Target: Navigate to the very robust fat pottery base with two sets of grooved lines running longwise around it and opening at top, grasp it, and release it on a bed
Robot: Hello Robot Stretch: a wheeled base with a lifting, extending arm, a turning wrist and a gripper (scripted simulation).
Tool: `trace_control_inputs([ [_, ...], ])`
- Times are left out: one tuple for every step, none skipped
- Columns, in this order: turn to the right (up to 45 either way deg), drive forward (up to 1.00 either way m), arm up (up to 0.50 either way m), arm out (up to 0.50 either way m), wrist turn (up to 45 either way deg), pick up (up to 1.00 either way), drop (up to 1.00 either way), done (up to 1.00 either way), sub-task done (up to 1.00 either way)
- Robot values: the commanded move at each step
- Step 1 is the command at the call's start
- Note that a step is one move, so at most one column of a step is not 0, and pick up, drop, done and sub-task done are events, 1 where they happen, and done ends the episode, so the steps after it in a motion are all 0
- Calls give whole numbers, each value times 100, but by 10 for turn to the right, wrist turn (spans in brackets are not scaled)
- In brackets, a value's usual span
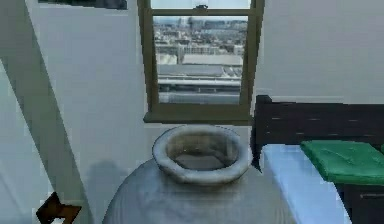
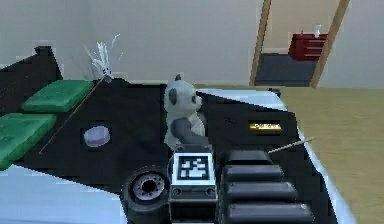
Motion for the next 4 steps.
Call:
trace_control_inputs([
  [60, 0, 0, 0, 0, 0, 0, 0, 0],
  [0, 30, 0, 0, 0, 0, 0, 0, 0],
  [-450, 0, 0, 0, 0, 0, 0, 0, 0],
  [-450, 0, 0, 0, 0, 0, 0, 0, 0],
])
